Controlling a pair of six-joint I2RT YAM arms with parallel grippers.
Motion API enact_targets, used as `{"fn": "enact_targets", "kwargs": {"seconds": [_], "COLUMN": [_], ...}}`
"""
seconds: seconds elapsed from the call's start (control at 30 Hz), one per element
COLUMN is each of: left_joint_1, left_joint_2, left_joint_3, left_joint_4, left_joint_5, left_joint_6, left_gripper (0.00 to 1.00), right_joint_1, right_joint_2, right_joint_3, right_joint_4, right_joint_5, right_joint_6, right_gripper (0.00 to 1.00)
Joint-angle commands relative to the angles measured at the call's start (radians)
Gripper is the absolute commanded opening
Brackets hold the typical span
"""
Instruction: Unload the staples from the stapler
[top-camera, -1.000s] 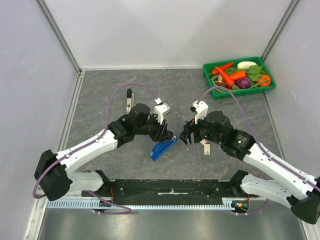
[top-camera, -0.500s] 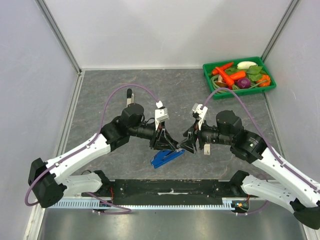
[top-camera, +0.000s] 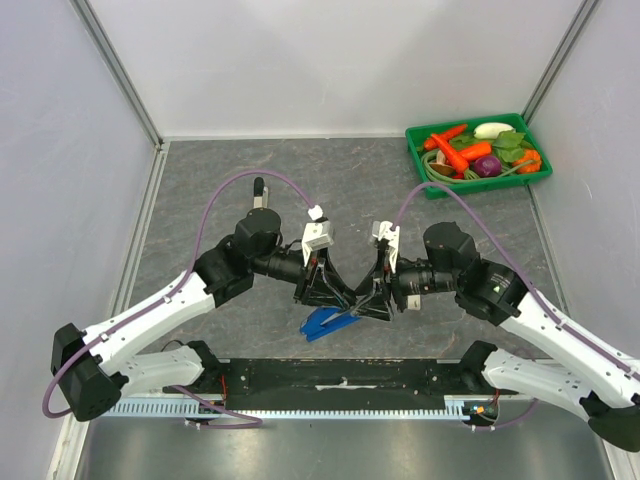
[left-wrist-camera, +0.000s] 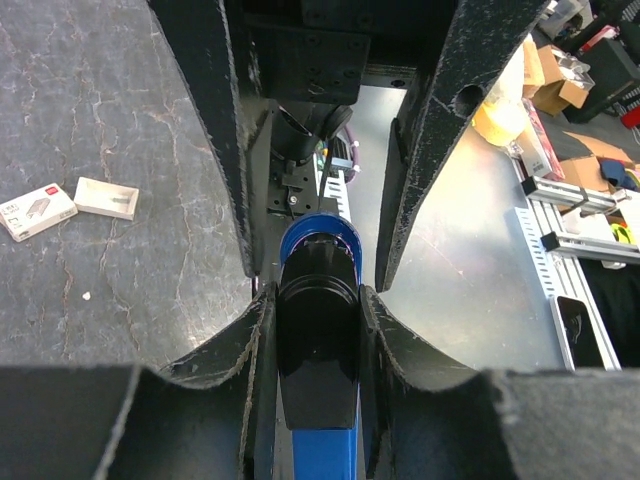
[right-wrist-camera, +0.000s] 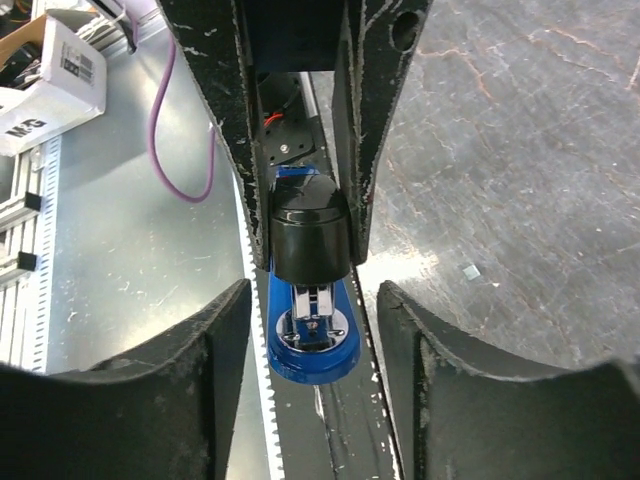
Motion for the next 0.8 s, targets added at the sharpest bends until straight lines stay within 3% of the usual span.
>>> {"fn": "enact_targets", "kwargs": {"seconds": [0.0, 0.13, 0.33, 0.77], "left_joint_1": [-0.006, -0.006, -0.007, -0.007], "left_joint_2": [-0.026, -0.034, -0.049, -0.141], "left_joint_3": [0.037, 0.034, 0.034, 0.033], "left_joint_4": [0.079, 0.094, 0.135, 0.320], "left_joint_5": [0.054, 0.065, 0.051, -0.215], "left_joint_6": [-0.008, -0.014, -0.035, -0.126], "left_gripper": [0.02, 0.02, 0.02, 0.02], "right_joint_1": [0.016, 0.023, 0.027, 0.032], "right_joint_2": [0.013, 0.019, 0.001, -0.065], "right_joint_3": [0.025, 0.005, -0.044, -0.214], "right_joint_4": [0.037, 0.049, 0.095, 0.248], "right_joint_5": [-0.057, -0.037, -0.028, 0.053], "right_joint_6": [-0.001, 0.005, 0.038, 0.173], "right_gripper": [0.57, 0.47, 0.19, 0.11]}}
